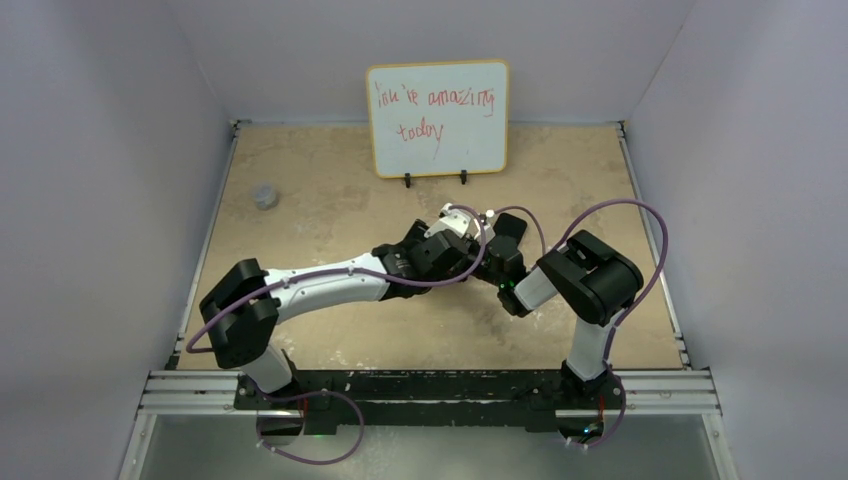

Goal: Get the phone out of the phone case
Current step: Remove the phone case from the phone.

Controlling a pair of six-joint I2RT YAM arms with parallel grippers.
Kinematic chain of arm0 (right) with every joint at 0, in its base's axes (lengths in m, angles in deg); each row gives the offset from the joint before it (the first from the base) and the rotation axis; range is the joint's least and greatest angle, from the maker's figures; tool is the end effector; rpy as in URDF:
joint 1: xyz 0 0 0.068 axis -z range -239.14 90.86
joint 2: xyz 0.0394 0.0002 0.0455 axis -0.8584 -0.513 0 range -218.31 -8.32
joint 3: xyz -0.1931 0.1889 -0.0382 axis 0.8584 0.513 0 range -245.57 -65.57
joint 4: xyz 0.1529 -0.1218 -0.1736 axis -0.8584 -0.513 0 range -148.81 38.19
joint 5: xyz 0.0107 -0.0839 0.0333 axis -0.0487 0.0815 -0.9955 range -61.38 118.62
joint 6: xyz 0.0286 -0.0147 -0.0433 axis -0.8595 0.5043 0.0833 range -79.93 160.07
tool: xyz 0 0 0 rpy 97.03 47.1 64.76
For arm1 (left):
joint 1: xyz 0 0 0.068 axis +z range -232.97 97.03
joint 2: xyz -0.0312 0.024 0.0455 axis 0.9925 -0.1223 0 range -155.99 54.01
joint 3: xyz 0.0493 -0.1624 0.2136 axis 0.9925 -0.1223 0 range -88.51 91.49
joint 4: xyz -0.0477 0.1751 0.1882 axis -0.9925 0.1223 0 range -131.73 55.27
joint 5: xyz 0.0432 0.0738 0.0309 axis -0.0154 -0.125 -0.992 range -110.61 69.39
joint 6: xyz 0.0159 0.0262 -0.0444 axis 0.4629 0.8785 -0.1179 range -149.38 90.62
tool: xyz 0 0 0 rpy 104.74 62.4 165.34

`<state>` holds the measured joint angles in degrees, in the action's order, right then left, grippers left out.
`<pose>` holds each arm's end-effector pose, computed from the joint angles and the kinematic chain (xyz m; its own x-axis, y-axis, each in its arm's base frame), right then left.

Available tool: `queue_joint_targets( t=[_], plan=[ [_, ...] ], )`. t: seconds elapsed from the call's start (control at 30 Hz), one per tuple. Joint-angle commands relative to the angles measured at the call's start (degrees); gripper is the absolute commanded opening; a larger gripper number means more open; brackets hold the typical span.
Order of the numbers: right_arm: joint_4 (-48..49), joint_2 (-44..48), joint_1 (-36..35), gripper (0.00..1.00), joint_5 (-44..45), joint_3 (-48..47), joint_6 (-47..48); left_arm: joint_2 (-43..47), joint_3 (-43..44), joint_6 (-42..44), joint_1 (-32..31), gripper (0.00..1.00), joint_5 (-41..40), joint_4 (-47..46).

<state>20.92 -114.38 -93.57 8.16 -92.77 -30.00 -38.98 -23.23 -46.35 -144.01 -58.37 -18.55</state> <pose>0.2454 0.1832 0.1269 -0.7976 0.5210 -0.3038 -0.1954 0.2532 0.9475 0.1852 -0.2896 0.2370 -0.5067 0.4390 -0.7420 0.3729 0.8876 0.2704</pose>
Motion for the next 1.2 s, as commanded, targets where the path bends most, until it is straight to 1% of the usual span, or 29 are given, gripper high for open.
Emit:
queue_joint_targets(
  t=[0.0,0.17,0.4,0.67,0.77,0.93,1.07,1.17],
  plan=[
    [5.1,1.0,-0.1,0.0,-0.7,-0.9,-1.0,-0.1,0.1,-0.9,0.2,0.59,2.6,-2.0],
    [5.1,1.2,-0.1,0.0,-0.5,-0.9,-1.1,-0.2,0.2,-0.9,0.8,0.59,3.6,-1.5],
    [5.3,1.1,-0.1,0.0,-0.3,-1.1,-1.1,-0.3,0.0,-0.8,2.2,0.6,7.2,-0.6],
    [6.7,1.7,-0.1,0.0,-1.1,-0.9,-1.8,-1.7,-0.2,-0.4,3.0,0.62,8.0,0.7],
    [7.1,1.7,-0.1,0.0,-1.5,-0.9,-2.2,-1.9,-0.1,0.0,3.0,0.63,10.2,1.0],
    [6.9,2.3,0.0,0.0,-1.6,-0.8,-2.3,1.0,-1.9,-0.3,3.4,0.66,14.4,-0.1],
    [7.1,3.2,0.0,0.0,-1.5,-0.7,-1.6,4.8,-3.9,-0.2,3.9,0.67,14.7,-0.8],
    [8.8,3.5,-0.1,0.0,-1.4,-0.5,-2.0,5.9,-5.1,-0.1,4.3,0.68,15.4,-1.0]
  ],
)
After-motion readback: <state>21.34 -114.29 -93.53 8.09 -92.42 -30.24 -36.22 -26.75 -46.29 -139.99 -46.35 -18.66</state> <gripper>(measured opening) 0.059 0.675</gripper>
